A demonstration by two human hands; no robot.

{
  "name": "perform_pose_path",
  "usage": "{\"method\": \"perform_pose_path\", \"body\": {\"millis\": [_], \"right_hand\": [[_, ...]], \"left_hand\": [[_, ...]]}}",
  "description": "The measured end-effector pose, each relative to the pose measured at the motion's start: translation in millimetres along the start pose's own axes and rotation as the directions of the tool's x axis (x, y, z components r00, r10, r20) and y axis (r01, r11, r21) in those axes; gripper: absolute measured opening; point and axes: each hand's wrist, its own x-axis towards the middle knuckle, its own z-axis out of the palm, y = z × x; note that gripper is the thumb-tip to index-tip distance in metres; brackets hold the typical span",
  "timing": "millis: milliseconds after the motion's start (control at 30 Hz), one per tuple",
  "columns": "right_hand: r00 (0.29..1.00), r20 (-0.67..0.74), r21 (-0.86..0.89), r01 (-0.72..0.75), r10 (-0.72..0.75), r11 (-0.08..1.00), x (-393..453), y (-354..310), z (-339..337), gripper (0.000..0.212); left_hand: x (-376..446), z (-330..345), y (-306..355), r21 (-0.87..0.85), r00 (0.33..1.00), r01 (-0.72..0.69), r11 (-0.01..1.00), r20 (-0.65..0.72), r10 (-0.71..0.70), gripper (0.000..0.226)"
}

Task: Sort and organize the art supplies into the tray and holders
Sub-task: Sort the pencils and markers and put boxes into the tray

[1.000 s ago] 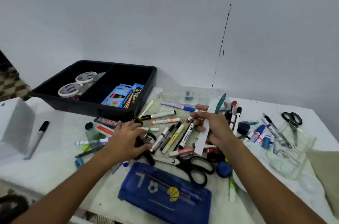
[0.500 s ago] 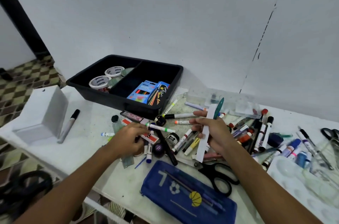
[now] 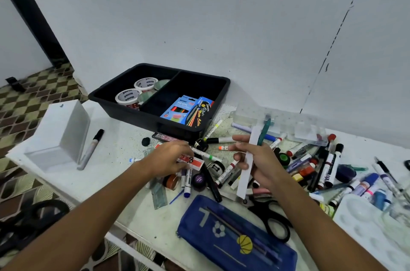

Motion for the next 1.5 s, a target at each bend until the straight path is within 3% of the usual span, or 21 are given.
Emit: {"method": "perform_pose_path", "body": {"millis": [233,400,533,567,700,767,833,967,1067,1200,1367,1500], "right_hand": [[0.993,-0.001,0.008,0.116,-0.116,0.993,-3,3,7,0.021],[0.963,0.046,-0.177,0.271,-0.267,0.946,-12,13,22,0.048],[0.94,0.045,-0.16,0.341,-0.338,0.926,-24,17,36,0.014],[0.939,0.013,-0.154,0.341,-0.343,0.927,-25,17,38,0.017],[0.934,-0.09,-0.273,0.311,-0.346,0.911,-26,13,37,0.036],[0.929,-0.083,-0.376,0.306,-0.361,0.875,-26,9,35,0.043],[0.934,-0.073,-0.362,0.301,-0.349,0.882,-25,5,36,0.046],[0.967,-0.015,-0.159,0.249,-0.254,0.955,-25,3,41,0.044],[0.974,0.026,-0.096,0.225,-0.224,0.97,-25,8,46,0.034],[0.98,0.052,-0.136,0.2,-0.194,0.97,-21,18,48,0.009],[0.987,0.15,-0.133,0.077,-0.057,0.988,-23,24,49,0.017],[0.98,0.198,-0.064,0.017,-0.004,0.998,-23,26,50,0.022]], "left_hand": [[-3,-9,22,-0.149,0.943,-0.135,0.98,-0.323,0.081,0.037],[4,-12,62,-0.402,0.89,-0.103,0.91,-0.445,-0.096,0.044],[4,-8,94,-0.522,0.881,-0.175,0.835,-0.462,-0.104,0.034],[4,-6,99,-0.544,0.877,-0.173,0.821,-0.464,-0.122,0.033],[-13,-4,96,-0.553,0.861,-0.08,0.829,-0.458,-0.222,0.027],[-28,-5,80,-0.522,0.816,0.025,0.852,-0.482,-0.32,0.012],[-46,-6,57,-0.479,0.748,0.152,0.864,-0.516,-0.418,0.008],[-74,-3,10,-0.39,0.636,0.533,0.751,-0.4,-0.66,0.008],[-84,12,-1,-0.304,0.594,0.694,0.652,-0.269,-0.758,0.028],[-82,27,1,-0.247,0.551,0.772,0.585,-0.198,-0.811,0.045],[-78,28,1,-0.351,0.513,0.773,0.528,-0.145,-0.846,0.038],[-79,22,5,-0.55,0.51,0.669,0.5,-0.15,-0.847,0.023]]}}
